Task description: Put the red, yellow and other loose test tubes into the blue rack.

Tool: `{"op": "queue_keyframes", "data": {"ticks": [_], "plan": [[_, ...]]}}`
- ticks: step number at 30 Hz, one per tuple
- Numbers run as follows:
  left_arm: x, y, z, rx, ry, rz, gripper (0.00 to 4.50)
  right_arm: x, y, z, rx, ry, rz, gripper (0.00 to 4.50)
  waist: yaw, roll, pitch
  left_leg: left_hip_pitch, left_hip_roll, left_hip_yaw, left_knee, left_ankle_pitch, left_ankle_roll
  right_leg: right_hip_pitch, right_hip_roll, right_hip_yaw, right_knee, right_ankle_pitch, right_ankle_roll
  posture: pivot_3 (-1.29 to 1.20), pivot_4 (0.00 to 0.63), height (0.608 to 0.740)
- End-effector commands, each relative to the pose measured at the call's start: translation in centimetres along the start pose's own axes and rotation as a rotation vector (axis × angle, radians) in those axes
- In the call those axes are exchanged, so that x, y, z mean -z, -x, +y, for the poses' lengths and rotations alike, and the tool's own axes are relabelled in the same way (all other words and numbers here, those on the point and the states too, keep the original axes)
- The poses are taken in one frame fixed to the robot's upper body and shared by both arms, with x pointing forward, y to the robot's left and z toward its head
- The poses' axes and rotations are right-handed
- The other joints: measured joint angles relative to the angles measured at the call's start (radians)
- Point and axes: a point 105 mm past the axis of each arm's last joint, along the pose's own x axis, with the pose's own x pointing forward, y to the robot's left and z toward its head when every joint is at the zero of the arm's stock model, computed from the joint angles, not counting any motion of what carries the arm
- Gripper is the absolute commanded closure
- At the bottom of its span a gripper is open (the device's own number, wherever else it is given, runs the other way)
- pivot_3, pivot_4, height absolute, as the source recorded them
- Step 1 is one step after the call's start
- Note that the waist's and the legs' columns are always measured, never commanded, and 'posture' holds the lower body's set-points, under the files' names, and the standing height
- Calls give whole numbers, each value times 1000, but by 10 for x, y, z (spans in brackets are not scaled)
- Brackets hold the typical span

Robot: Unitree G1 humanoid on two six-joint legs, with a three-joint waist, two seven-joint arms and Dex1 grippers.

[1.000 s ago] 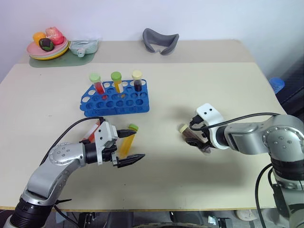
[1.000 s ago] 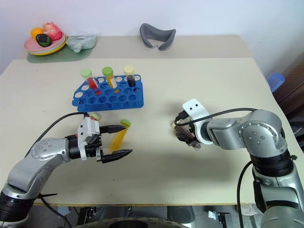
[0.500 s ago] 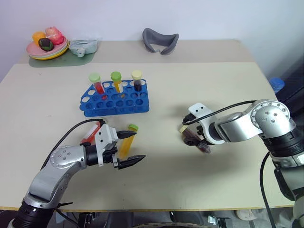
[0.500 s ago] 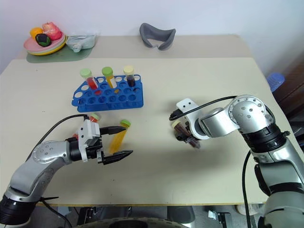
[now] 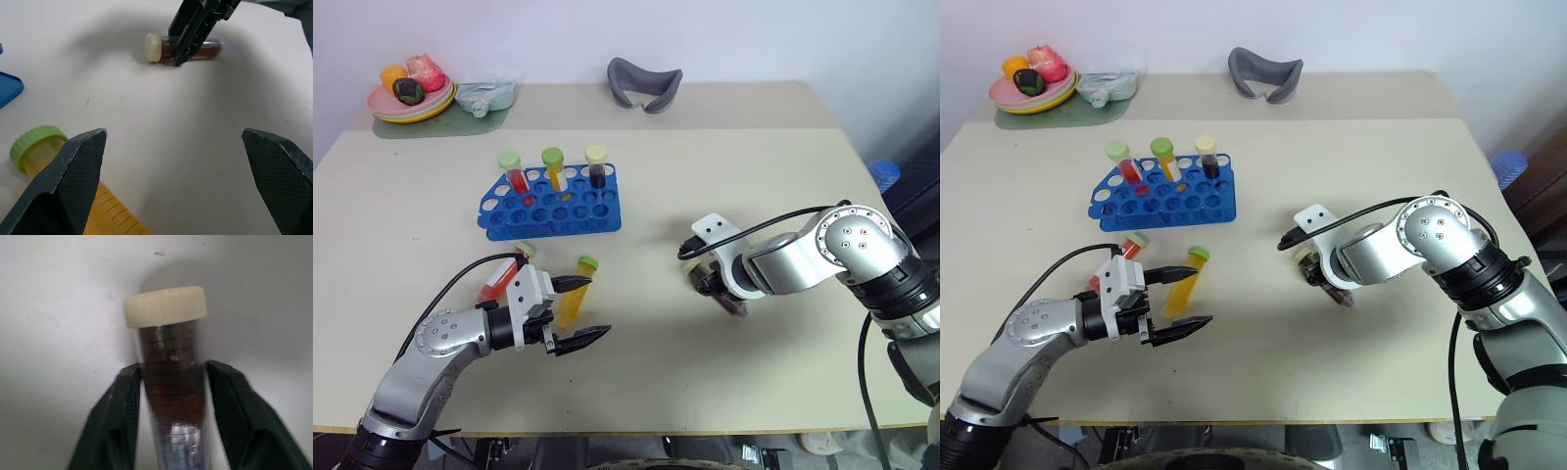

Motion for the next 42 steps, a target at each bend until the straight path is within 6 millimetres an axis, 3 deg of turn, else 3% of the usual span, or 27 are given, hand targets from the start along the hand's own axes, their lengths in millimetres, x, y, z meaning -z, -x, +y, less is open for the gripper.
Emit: {"op": "queue_keyframes", "data": {"ticks": [1,15,17,23,37,38,39,42], "plan": [[-5,2,2,-8,-31,-14,0,-6,5,3,-5,22,-27,2235,-1,0,0,0,0,0,0,0,0,0,0,0,0,0,0,0,150,740],[-12,-1,8,-14,-43,-13,0,-11,8,10,-56,22,-52,2235,0,0,0,-2,0,0,0,0,0,-2,0,0,0,0,0,0,150,740],[-13,-2,8,-16,-45,-14,0,-12,9,9,-41,33,-57,2782,0,0,0,-3,0,0,0,0,0,-3,0,0,0,0,0,0,150,740],[-16,-2,10,-23,-50,-9,0,-16,10,10,-37,39,-70,2782,1,0,0,-11,0,-1,2,0,0,-10,0,-1,1,0,0,0,150,740],[-21,-3,14,-32,-62,-7,0,-25,13,11,-40,54,-112,2782,0,0,0,-11,0,-1,1,0,0,-11,0,-1,1,0,0,0,150,740],[-21,-3,14,-32,-62,-7,0,-25,13,11,-39,57,-115,3311,0,0,0,-11,0,-1,1,0,0,-11,0,-1,1,0,0,0,150,740],[-21,-3,14,-33,-62,-7,0,-26,13,11,-34,61,-118,3556,0,0,0,-11,0,-1,1,0,0,-11,0,-1,1,0,0,0,150,740],[-21,-1,14,-37,-61,-4,0,-30,16,12,-34,79,-143,3661,0,0,0,-11,0,-1,1,0,0,-11,0,-1,1,0,0,0,150,740]]}}
